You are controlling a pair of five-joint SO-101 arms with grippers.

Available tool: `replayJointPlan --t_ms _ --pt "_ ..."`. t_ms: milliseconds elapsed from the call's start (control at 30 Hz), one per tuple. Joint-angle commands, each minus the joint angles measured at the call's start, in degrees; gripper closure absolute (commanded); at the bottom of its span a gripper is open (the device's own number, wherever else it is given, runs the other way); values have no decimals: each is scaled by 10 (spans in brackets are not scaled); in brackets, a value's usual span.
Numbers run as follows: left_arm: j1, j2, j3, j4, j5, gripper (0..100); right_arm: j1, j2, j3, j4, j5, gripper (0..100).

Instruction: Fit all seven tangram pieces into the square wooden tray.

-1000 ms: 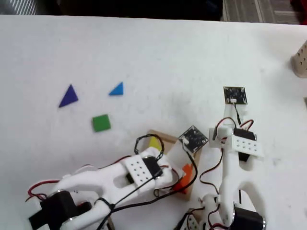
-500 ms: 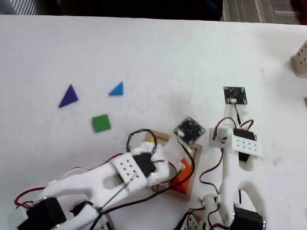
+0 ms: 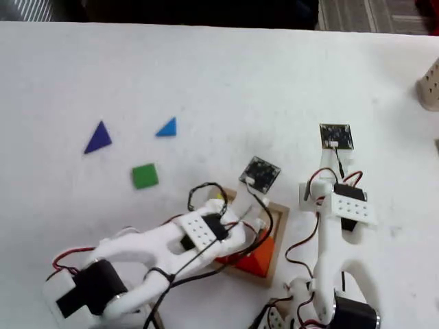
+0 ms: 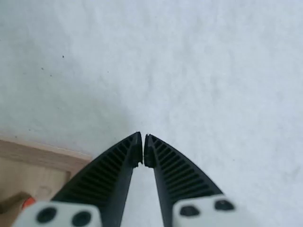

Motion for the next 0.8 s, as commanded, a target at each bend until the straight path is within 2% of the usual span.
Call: replayJointPlan --t_ms 0,233,333,433,567,700,767 --pt "12 0 -31 1 4 977 -6 -13 -15 -7 5 981" --pt "29 -32 -24 73 4 977 -6 -13 -15 -7 5 981" --pt "53 -74 5 78 4 977 -6 -13 -15 -7 5 981" --pt "48 -117 24 76 4 977 -6 -13 -15 -7 5 981" --pt "-23 -160 26 80 4 977 -7 -13 -15 -7 5 981" --pt "-140 -192 25 79 3 976 -7 -13 -15 -7 5 981" --pt "-203 -206 16 85 -32 976 -7 -13 -15 -7 5 981"
